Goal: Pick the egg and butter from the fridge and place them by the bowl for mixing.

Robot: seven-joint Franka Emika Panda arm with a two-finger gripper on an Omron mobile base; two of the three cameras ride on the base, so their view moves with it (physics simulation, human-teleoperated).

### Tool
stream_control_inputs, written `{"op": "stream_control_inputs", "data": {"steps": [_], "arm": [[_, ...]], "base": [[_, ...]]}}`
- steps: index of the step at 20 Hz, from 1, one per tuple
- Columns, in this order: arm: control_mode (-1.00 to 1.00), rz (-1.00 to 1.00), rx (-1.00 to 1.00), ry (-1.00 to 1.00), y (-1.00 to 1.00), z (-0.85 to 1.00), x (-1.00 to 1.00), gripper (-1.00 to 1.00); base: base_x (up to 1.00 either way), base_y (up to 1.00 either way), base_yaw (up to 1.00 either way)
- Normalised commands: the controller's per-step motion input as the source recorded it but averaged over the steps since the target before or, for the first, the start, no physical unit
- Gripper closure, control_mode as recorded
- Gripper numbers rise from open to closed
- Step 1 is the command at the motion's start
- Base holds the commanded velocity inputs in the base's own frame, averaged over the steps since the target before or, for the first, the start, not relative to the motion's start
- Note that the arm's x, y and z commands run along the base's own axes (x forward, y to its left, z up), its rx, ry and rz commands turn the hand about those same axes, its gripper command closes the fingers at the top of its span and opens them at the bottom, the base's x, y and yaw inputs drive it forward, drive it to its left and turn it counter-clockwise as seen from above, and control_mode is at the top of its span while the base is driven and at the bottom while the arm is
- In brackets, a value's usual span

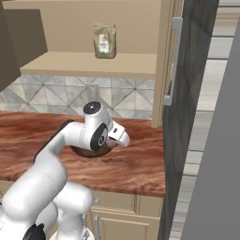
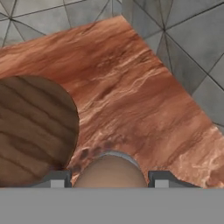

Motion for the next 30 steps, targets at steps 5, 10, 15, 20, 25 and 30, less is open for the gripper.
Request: {"op": "stream_control_inputs", "data": {"steps": [5, 10, 15, 20, 25, 30], "arm": [[-1.00, 0.00, 0.03, -0.01, -0.20, -0.30, 0.36, 1.00], [-1.00, 0.00, 0.04, 0.07, -0.32, -0.11, 0.28, 1.00], [-1.00, 0.00, 0.03, 0.07, -0.20, -0.29, 0.15, 1.00], [-1.00, 0.00, 0.05, 0.03, -0.16, -0.26, 0.15, 1.00], [-1.00, -0.07, 0.06, 0.03, -0.05, -0.25, 0.15, 1.00], [-1.00, -0.16, 0.04, 0.01, 0.00, -0.24, 0.23, 1.00]], "base": [[0.00, 0.00, 0.00], [0.00, 0.00, 0.00], [0.00, 0.00, 0.00], [0.00, 0.00, 0.00], [0.00, 0.00, 0.00], [0.00, 0.00, 0.00]]}}
